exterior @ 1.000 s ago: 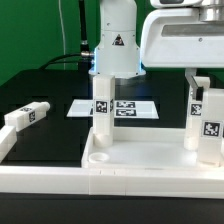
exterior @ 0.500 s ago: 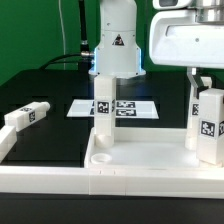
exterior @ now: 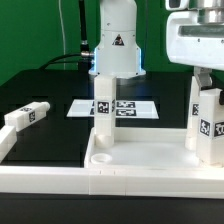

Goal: Assemble desk

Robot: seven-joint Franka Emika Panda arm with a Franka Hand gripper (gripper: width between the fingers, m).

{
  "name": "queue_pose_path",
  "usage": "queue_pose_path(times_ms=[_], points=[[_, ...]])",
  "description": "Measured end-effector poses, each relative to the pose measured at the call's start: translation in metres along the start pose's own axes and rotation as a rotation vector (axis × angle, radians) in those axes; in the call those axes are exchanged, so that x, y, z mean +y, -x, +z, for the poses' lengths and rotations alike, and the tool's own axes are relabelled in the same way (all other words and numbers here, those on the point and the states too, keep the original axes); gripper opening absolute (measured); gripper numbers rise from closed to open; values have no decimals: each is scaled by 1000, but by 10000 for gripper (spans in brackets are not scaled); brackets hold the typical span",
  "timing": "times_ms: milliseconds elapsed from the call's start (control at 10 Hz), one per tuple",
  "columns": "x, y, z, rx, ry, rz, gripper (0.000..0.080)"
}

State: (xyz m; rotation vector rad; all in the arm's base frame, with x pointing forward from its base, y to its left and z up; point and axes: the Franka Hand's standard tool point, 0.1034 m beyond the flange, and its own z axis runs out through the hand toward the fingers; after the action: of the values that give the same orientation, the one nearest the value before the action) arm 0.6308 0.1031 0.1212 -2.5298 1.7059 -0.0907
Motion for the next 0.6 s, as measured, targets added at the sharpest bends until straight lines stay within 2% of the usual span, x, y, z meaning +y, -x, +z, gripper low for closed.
queue_pose_path(times_ms=[100,200,300,400,600], points=[[0,0,0,1,0,-6,295],[0,0,0,1,0,-46,506],[0,-1,0,1,-1,-88,506],[-1,-3,-1,8,-5,-193,619],[-2,-2,3,17,-8,-362,640]])
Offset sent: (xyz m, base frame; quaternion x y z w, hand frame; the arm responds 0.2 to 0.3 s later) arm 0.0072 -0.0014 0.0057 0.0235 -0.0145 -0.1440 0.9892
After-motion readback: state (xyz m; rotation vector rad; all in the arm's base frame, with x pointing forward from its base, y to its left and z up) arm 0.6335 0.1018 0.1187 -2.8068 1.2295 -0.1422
